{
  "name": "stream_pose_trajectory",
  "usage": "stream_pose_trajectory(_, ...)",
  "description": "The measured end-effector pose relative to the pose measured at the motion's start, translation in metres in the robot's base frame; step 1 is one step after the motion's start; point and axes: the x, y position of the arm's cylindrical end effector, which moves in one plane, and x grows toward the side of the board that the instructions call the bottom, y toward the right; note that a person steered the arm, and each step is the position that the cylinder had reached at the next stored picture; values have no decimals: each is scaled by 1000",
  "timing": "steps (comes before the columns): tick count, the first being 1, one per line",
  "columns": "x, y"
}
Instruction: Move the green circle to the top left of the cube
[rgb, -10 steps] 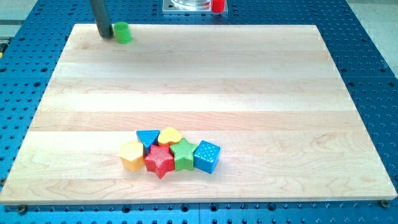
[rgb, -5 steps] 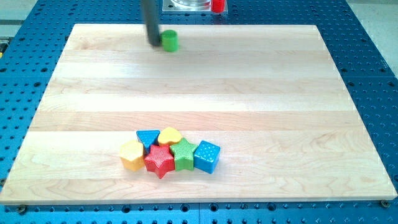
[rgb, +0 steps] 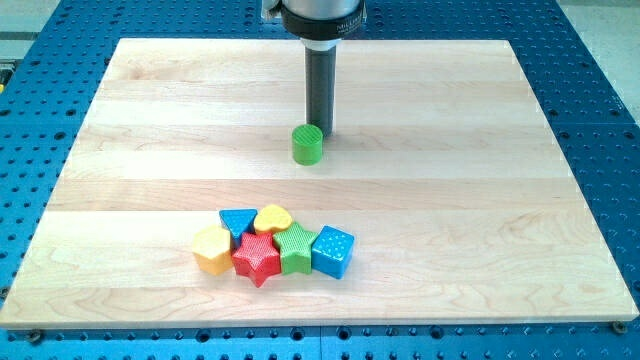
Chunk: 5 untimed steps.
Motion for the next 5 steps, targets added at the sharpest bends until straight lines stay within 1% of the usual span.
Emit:
stream_pose_trajectory(1, 70, -25)
stream_pose_trajectory(2, 93, -32)
stream_pose_trajectory(3, 103, -85)
stream_pose_trajectory(4, 135, -177)
stream_pose_trajectory(5, 190, -225)
